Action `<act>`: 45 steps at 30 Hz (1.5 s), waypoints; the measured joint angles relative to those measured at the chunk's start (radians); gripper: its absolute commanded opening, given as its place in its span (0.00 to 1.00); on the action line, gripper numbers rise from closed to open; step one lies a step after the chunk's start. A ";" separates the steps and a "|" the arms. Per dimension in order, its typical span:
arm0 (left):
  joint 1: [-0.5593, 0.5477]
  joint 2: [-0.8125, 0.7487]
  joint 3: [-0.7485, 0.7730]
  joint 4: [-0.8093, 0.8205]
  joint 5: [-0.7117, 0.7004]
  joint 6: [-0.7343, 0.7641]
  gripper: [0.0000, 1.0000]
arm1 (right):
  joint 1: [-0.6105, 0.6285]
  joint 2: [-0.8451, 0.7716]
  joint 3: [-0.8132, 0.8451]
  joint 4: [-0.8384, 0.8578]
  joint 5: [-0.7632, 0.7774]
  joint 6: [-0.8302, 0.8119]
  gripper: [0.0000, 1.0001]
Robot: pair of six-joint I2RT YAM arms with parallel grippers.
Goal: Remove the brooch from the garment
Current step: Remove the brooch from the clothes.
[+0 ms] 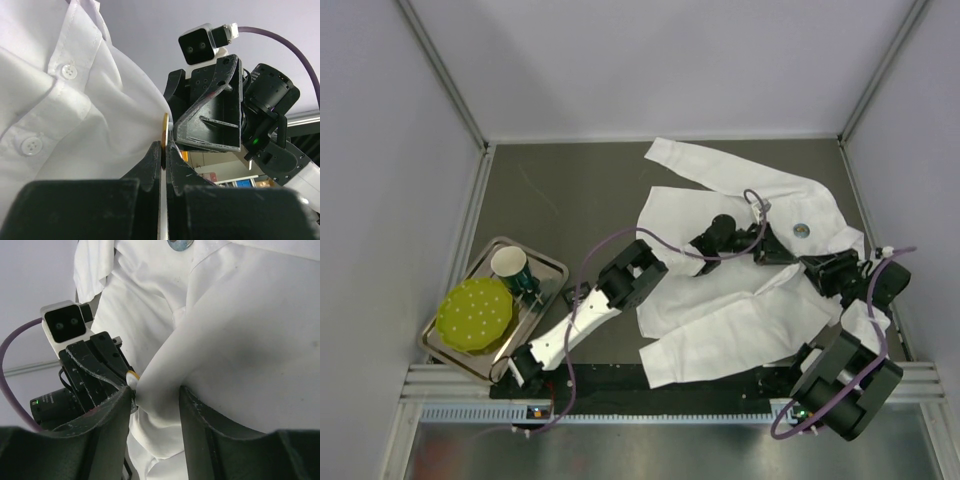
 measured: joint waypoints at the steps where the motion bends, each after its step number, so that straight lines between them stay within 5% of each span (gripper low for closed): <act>1: 0.000 0.005 0.000 0.011 -0.001 -0.008 0.00 | -0.002 0.000 -0.003 -0.001 0.002 -0.001 0.47; 9: 0.011 0.029 0.000 0.061 -0.021 -0.061 0.00 | -0.007 0.000 -0.010 -0.007 0.004 -0.008 0.42; 25: 0.008 0.031 0.000 0.068 -0.018 -0.048 0.00 | -0.008 0.015 -0.009 -0.006 0.004 -0.016 0.50; 45: -0.002 0.022 -0.016 0.051 -0.014 0.084 0.00 | -0.008 0.039 -0.009 0.006 0.005 -0.014 0.22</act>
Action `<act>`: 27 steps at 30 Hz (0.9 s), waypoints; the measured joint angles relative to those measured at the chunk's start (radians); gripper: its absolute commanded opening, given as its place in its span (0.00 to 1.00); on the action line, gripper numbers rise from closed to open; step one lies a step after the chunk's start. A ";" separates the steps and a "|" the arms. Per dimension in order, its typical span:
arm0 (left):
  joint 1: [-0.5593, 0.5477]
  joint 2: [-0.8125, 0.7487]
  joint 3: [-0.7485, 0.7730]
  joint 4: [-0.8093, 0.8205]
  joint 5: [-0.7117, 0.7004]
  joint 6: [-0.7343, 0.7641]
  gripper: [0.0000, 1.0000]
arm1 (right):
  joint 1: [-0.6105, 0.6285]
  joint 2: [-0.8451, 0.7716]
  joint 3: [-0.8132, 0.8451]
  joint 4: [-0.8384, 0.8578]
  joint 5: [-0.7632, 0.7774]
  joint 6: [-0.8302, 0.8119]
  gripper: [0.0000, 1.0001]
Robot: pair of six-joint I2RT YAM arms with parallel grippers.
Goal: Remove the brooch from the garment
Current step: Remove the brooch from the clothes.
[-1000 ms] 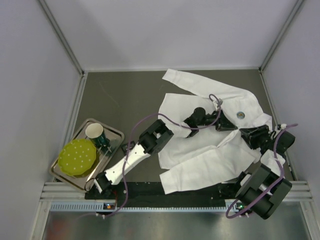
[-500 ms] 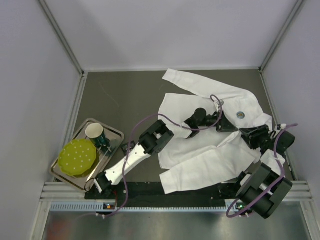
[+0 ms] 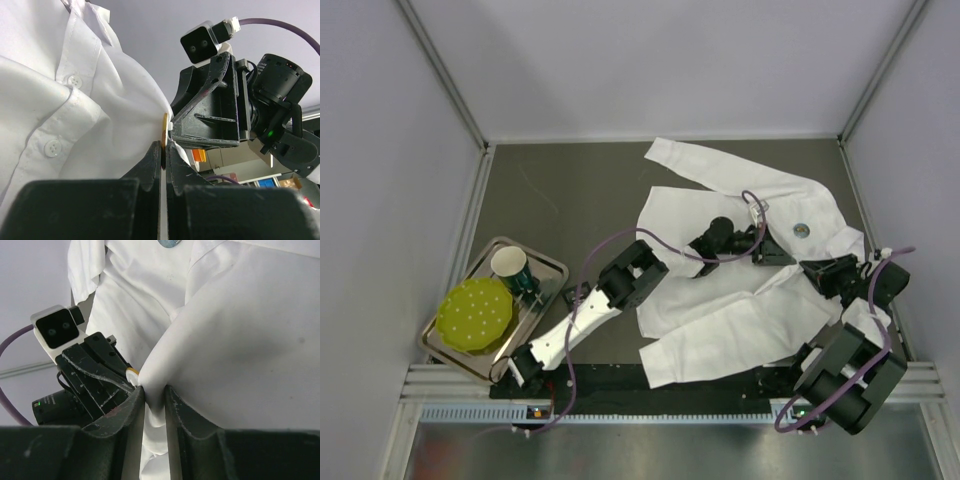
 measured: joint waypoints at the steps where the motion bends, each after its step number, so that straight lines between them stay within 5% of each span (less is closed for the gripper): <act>1: 0.000 0.000 0.000 0.000 0.000 0.002 0.00 | 0.000 0.002 0.000 0.002 -0.001 0.000 0.23; 9: 0.000 0.000 0.000 -0.008 0.011 0.007 0.00 | 0.000 0.015 0.000 0.001 -0.002 -0.003 0.35; 27: -0.002 0.000 0.008 -0.014 0.016 -0.024 0.00 | -0.005 0.021 0.000 0.041 -0.027 -0.002 0.26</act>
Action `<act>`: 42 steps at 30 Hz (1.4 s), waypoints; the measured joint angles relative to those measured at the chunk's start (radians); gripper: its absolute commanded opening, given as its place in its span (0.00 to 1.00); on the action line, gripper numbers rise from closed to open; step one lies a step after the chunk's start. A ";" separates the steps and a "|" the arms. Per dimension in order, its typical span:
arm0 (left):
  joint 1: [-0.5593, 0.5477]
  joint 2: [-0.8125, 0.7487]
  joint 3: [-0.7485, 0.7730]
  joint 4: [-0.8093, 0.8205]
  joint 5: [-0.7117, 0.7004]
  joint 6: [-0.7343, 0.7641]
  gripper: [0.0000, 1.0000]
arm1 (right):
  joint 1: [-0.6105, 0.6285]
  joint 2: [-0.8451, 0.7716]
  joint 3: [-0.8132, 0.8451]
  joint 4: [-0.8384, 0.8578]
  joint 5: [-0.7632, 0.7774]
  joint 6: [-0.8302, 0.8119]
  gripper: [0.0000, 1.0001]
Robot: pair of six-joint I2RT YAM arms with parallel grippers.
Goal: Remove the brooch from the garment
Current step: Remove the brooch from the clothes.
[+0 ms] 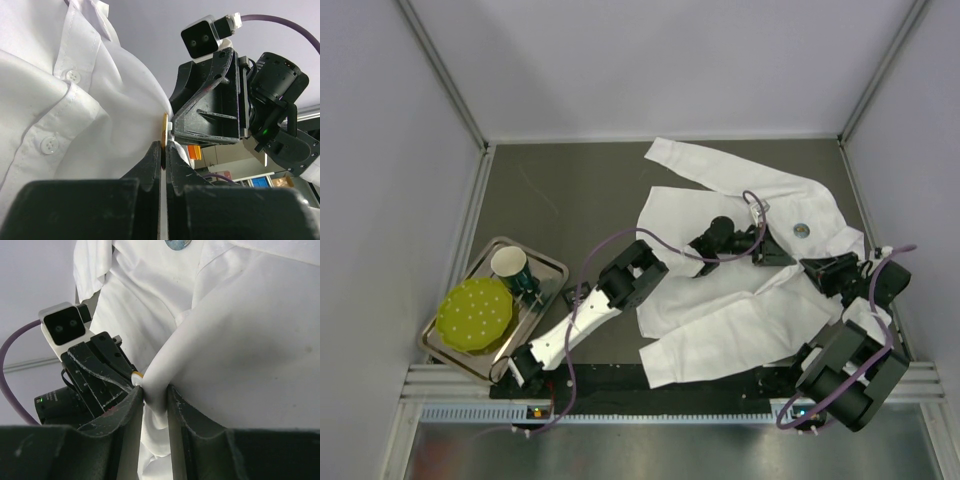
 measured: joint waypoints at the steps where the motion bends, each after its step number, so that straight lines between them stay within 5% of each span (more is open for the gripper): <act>1: 0.000 0.000 0.000 0.000 0.001 0.000 0.00 | 0.000 0.000 0.000 0.000 -0.001 0.000 0.26; 14: 0.000 0.000 0.023 -0.057 0.017 0.016 0.00 | 0.000 0.022 0.000 0.003 -0.006 -0.036 0.11; 30: 0.002 0.017 0.106 -0.159 0.066 0.063 0.00 | -0.006 0.029 -0.001 0.012 -0.017 -0.053 0.13; 42: -0.008 -0.033 0.166 -0.586 0.067 0.472 0.00 | 0.082 0.007 -0.002 -0.065 0.162 -0.103 0.14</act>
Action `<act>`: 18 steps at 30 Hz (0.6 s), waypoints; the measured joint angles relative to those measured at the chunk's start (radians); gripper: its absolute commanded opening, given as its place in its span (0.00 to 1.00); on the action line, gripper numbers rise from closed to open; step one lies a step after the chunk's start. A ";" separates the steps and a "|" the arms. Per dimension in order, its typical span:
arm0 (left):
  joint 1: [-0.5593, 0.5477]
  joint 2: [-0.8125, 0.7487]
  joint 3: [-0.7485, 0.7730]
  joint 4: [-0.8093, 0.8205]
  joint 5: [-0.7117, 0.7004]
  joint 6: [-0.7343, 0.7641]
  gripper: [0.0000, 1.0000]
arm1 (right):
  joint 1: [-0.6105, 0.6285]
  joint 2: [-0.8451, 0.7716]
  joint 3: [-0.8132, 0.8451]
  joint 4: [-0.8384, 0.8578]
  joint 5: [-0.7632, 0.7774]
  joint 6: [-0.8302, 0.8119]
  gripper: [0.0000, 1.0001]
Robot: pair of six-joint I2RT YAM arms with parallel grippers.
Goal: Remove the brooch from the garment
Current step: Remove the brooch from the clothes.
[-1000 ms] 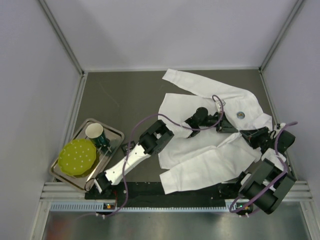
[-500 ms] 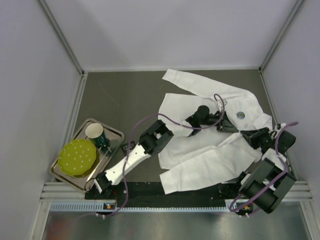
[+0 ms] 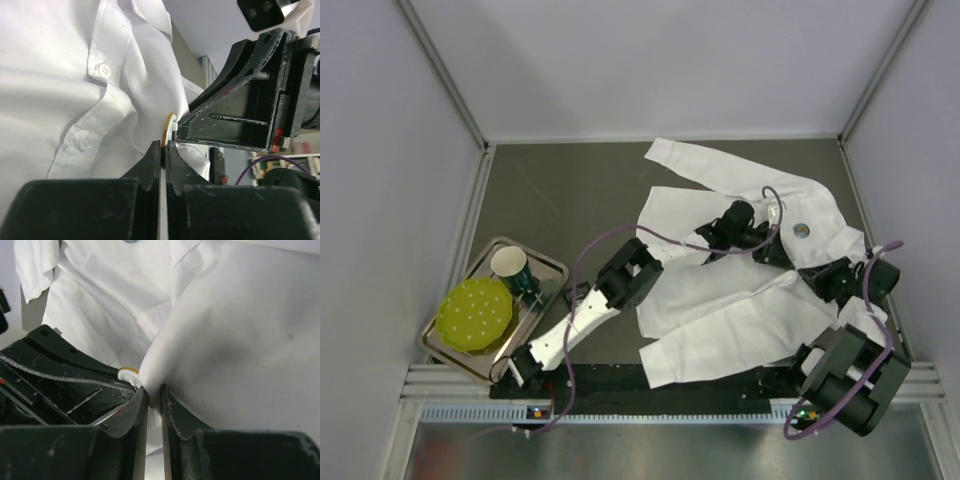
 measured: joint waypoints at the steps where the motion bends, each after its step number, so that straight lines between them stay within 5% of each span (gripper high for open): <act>1: -0.002 -0.004 0.010 -0.035 -0.006 0.037 0.00 | 0.007 -0.012 0.000 -0.010 0.020 -0.003 0.14; 18: -0.103 -0.096 0.085 -0.427 -0.286 0.612 0.00 | 0.044 -0.082 0.000 -0.060 0.152 -0.035 0.17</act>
